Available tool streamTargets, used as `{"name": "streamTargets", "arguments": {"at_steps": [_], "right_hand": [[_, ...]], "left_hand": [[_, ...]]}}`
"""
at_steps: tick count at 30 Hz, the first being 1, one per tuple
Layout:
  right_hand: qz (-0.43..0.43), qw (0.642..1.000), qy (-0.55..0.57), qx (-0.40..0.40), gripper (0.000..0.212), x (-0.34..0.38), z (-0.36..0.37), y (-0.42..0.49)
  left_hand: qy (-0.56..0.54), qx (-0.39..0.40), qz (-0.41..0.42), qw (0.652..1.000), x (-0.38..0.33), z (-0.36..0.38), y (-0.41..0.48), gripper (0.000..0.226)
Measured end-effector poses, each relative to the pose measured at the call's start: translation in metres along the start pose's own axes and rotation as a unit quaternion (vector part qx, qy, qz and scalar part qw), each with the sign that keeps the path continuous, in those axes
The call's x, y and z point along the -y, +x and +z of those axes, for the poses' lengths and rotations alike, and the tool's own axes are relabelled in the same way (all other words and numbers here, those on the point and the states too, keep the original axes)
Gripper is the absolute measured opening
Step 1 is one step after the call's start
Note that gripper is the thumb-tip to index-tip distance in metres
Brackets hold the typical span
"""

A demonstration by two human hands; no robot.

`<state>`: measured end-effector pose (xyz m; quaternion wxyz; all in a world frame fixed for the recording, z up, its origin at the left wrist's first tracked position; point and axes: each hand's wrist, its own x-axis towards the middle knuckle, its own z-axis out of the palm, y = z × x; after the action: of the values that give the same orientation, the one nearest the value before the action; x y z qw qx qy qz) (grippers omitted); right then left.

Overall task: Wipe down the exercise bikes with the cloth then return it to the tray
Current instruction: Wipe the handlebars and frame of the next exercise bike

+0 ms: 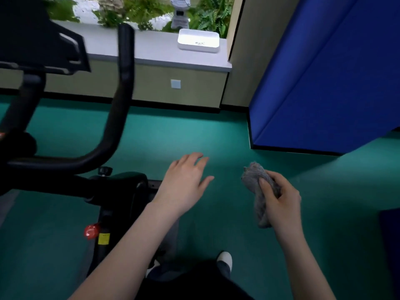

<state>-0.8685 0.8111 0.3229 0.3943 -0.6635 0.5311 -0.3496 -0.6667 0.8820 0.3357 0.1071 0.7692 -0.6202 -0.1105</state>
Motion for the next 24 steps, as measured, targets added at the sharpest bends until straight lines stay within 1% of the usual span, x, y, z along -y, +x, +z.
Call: {"name": "streamTargets", "arguments": {"at_steps": [4, 8, 11, 13, 18, 21, 24], "right_hand": [[0.010, 1.000, -0.012, 0.000, 0.014, -0.035, -0.053, 0.024], [-0.007, 0.999, -0.050, -0.001, 0.013, -0.064, -0.103, 0.045], [-0.009, 0.998, -0.067, -0.015, 0.014, -0.083, -0.136, 0.056], [0.007, 0.997, -0.065, -0.030, 0.014, -0.095, -0.152, 0.061], [0.055, 0.995, -0.052, -0.060, 0.013, -0.120, -0.169, 0.070], [0.071, 0.995, -0.052, -0.047, 0.013, -0.125, -0.167, 0.080], [0.071, 0.995, -0.061, -0.029, 0.013, -0.126, -0.158, 0.100]], "left_hand": [[0.015, 0.024, -0.001, 1.000, -0.056, 0.035, 0.031, 0.053], [0.019, 0.058, -0.001, 0.998, -0.111, 0.067, 0.061, 0.055], [0.022, 0.089, 0.011, 0.996, -0.144, 0.086, 0.078, 0.056], [0.031, 0.112, 0.019, 0.993, -0.158, 0.095, 0.087, 0.055], [0.051, 0.146, 0.020, 0.988, -0.158, 0.110, 0.105, 0.050], [0.054, 0.137, 0.005, 0.989, -0.140, 0.114, 0.115, 0.047], [0.039, 0.130, -0.033, 0.990, -0.118, 0.122, 0.125, 0.045]]}}
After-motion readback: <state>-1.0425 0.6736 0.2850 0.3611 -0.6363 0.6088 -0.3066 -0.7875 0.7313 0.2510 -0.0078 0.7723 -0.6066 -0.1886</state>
